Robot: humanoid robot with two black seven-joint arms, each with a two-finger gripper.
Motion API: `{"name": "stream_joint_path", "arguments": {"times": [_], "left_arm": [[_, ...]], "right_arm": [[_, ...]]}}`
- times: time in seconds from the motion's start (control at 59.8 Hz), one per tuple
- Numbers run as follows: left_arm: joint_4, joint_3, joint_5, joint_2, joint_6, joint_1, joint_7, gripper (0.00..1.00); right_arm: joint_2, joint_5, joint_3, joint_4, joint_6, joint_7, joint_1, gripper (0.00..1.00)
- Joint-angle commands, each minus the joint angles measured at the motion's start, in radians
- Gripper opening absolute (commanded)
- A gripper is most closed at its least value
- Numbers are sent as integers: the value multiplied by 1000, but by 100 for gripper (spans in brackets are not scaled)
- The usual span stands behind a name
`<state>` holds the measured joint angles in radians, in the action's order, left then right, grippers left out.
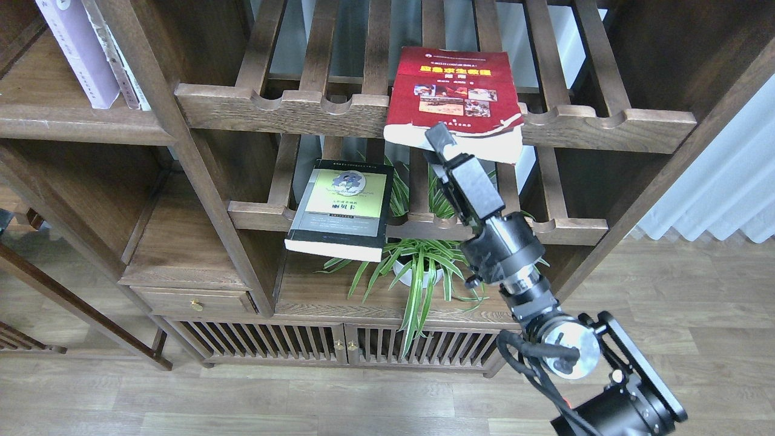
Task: Organize books on shelf
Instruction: 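Reach the right gripper up to the red book on the upper shelf, then grasp the red book with the right gripper and pull it down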
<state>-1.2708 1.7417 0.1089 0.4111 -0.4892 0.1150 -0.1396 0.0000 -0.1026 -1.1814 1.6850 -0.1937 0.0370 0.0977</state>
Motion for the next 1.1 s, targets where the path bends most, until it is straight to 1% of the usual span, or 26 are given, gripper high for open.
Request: {"name": "stream_joint_path", "arguments": {"times": [0.0, 0.167, 0.267, 0.317, 0.384, 0.418, 0.434, 0.485, 0.568, 0.668, 0.685, 0.702, 0.719, 0.735, 0.752, 0.802, 0.819, 0.869, 1.003, 1.053, 1.086], "left_arm": [[1, 1, 0, 5, 0, 0, 3, 100], [2, 7, -1, 6, 0, 0, 2, 100], [2, 15, -1, 6, 0, 0, 0, 100], [2, 15, 0, 6, 0, 0, 0, 100], [2, 15, 0, 6, 0, -1, 0, 100], [2, 16, -1, 6, 0, 0, 0, 100], [2, 18, -1, 6, 0, -1, 0, 100], [2, 19, 0, 6, 0, 0, 0, 100], [2, 21, -1, 6, 0, 0, 0, 100], [4, 22, -1, 9, 0, 0, 0, 100], [4, 22, -1, 15, 0, 0, 0, 100], [4, 22, -1, 15, 0, 0, 2, 100], [4, 22, -1, 17, 0, 0, 2, 100], [4, 22, -1, 17, 0, 0, 2, 100], [4, 22, -1, 17, 0, 0, 2, 100], [4, 22, -1, 18, 0, 0, 2, 100], [4, 22, -1, 18, 0, 0, 2, 100], [5, 22, -1, 18, 0, 0, 2, 100], [14, 19, -1, 18, 0, 0, -2, 100], [18, 13, -1, 18, 0, 0, -2, 100], [19, 5, -1, 18, 0, 0, 0, 100]], "right_arm": [[0, 3, -3, -1, 34, 4, 16, 97], [0, 4, -35, -4, 88, 8, 17, 96], [0, 4, -52, -4, 92, 8, 19, 94], [0, 4, -56, -4, 92, 8, 17, 90], [0, 4, -60, -4, 94, 9, 16, 87], [0, 4, -63, -4, 94, 11, 14, 83], [0, 6, -67, -4, 93, 14, 11, 80], [0, 6, -72, -4, 94, 18, 8, 76], [0, 6, -75, -4, 91, 24, -6, 62], [0, 6, -78, -2, 83, 24, -21, 51], [0, 6, -80, -1, 79, 24, -35, 40], [0, 6, -80, -1, 77, 24, -36, 39], [0, 6, -80, 1, 65, 24, -41, 34], [0, 6, -80, 1, 60, 24, -42, 32], [0, 6, -80, 1, 34, 24, -50, 25], [0, 4, -80, 1, -15, 24, -64, 10], [0, 4, -80, 1, -48, 23, -73, 2], [0, 3, -78, -1, -104, 15, -93, 3], [0, 1, -76, 1, -157, 17, -144, 3], [0, 1, -76, 1, -210, 17, -164, 3], [0, 1, -76, 1, -265, 18, -187, 3]]}}
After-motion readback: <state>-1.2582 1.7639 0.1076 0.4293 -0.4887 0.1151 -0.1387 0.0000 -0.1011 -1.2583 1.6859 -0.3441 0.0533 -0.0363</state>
